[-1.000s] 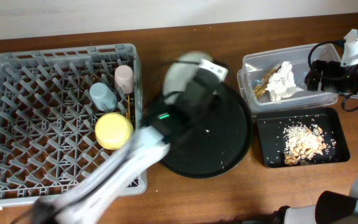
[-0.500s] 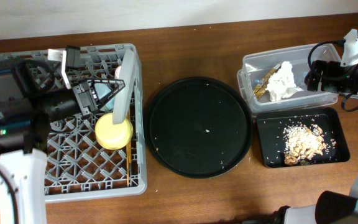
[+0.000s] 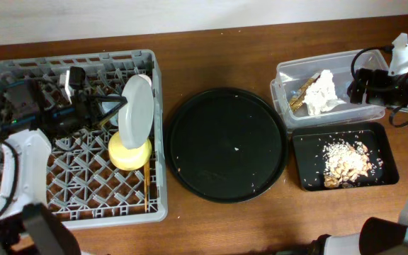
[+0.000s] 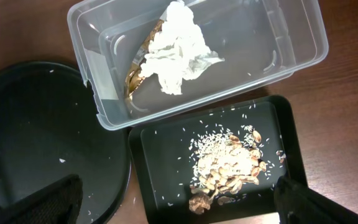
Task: Sort waste into correct bins and load items into the dishwasher rack
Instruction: 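Lift the white plate and stand it upright in the rack slots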
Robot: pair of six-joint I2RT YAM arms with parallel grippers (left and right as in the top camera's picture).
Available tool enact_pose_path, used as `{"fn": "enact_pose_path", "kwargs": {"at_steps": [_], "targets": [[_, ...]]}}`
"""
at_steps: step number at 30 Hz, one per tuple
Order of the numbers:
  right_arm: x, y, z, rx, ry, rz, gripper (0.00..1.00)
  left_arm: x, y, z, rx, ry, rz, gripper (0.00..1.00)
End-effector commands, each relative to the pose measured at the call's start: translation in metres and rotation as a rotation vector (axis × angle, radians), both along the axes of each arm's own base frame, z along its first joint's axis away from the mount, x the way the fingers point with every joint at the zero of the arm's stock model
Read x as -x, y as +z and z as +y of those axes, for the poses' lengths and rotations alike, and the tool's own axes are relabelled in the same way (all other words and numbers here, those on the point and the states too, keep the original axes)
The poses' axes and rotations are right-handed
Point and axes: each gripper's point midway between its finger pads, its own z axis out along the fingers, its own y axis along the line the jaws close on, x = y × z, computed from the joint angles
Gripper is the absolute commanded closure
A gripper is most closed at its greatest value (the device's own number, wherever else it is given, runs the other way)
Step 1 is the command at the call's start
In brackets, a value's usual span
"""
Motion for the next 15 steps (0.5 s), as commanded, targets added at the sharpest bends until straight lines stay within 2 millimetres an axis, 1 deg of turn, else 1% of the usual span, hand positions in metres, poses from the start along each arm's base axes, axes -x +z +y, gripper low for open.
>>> {"fn": "enact_pose_path", "kwargs": {"at_steps": [1, 5, 8, 13, 14, 15], "targets": [[-0.001, 0.006, -0.003, 0.012, -0.015, -0.017, 0.01, -0.017, -0.036, 0.008, -0.041, 0.039, 0.077, 0.99], [-0.001, 0.006, -0.003, 0.012, -0.015, -0.017, 0.01, -0.033, -0.044, 0.013, -0.053, 0.073, 0.110, 0.99], [-0.001, 0.006, -0.003, 0.012, -0.015, -0.017, 0.01, -0.037, -0.044, 0.014, -0.068, 0.082, 0.085, 0.99], [-0.001, 0.006, -0.003, 0.012, -0.015, -0.017, 0.01, -0.039, -0.043, 0.013, -0.074, 0.080, 0.067, 0.71], [-0.001, 0.006, -0.003, 0.012, -0.015, -0.017, 0.01, -0.038, -0.043, 0.009, -0.074, 0.069, 0.067, 0.64], [-0.001, 0.006, -0.003, 0.012, -0.015, -0.017, 0.01, -0.037, -0.043, 0.004, -0.075, 0.057, 0.066, 0.53]]}}
